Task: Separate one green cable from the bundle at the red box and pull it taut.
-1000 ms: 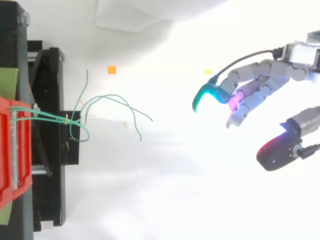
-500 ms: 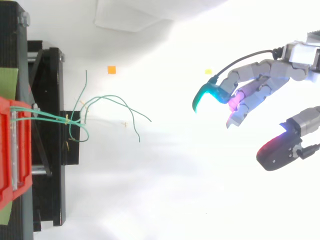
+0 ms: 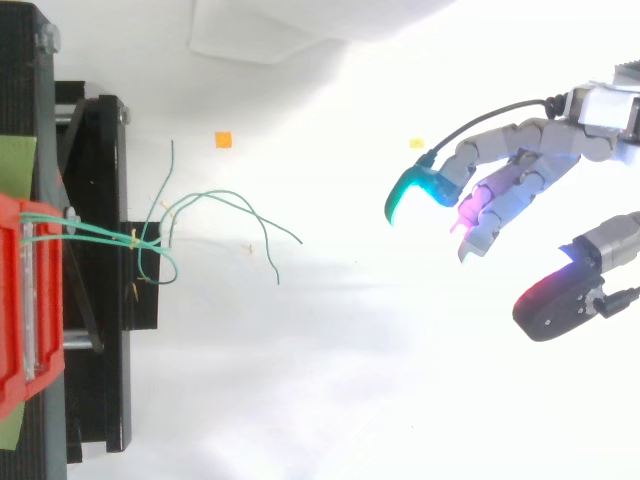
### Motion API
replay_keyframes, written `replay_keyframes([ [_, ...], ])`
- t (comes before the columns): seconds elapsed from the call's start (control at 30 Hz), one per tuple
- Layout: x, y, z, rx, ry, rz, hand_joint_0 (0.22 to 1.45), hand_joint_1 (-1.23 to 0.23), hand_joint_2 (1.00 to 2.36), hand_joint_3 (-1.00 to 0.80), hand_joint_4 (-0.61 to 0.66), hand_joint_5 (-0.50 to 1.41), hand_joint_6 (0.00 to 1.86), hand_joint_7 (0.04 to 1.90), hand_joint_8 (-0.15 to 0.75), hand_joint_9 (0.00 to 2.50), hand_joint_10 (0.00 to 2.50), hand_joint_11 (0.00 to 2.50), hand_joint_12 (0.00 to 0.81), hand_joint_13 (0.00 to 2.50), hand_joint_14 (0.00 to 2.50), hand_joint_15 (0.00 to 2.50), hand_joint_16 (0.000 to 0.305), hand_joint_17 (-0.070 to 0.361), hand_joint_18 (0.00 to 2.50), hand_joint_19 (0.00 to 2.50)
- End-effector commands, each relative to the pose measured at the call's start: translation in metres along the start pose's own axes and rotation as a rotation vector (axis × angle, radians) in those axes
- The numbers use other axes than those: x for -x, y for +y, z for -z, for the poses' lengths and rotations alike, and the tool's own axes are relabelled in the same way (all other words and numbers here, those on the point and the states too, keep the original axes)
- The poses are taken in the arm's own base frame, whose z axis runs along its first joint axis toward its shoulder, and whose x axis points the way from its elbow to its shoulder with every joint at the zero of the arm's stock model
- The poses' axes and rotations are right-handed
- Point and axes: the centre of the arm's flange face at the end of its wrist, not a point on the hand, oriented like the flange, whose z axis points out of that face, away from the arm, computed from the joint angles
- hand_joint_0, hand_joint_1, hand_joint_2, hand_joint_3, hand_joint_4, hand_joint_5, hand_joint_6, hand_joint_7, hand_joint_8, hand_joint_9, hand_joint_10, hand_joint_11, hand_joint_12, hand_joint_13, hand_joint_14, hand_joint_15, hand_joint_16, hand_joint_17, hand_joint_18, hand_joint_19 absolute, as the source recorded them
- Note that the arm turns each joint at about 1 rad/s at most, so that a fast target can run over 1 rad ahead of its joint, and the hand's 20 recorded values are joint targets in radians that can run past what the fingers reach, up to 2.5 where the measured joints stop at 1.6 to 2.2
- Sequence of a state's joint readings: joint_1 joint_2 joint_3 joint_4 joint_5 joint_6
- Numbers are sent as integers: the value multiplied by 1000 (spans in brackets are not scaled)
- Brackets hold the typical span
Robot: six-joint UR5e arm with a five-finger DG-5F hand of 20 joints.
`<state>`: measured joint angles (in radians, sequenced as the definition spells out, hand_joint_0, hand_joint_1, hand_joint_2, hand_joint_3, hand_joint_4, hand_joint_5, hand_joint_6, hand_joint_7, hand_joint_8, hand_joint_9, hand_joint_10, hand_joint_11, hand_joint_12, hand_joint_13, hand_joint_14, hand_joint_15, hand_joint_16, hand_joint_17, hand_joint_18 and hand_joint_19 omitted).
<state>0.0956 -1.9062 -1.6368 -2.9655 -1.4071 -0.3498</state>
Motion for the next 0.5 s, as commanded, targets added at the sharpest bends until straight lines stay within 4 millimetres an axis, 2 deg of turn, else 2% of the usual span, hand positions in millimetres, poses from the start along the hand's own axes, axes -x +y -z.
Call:
replay_keyframes([
  [0.0, 0, 0, 0, 0, -1, 0, 486, -533, 1000, -500, 205, -175, 502, 700, 249, 946, 10, 344, 313, 758, 13, 385, 42, 94, 634, 711],
  [0.2, 0, 1, 0, 2, 0, 0, 483, -535, 1000, -500, 207, -174, 502, 701, 250, 912, 10, 341, 311, 708, 14, 373, 42, 95, 626, 689],
  [0.27, 0, 0, 0, 0, -1, 0, 474, -537, 1000, -500, 208, -174, 502, 703, 258, 871, 11, 341, 306, 640, 14, 361, 44, 98, 524, 660],
  [0.47, 0, 0, 0, 0, 1, 0, 472, -544, 1000, -500, 211, -179, 502, 707, 257, 804, 9, 321, 290, 550, 12, 337, 39, 89, 491, 657],
])
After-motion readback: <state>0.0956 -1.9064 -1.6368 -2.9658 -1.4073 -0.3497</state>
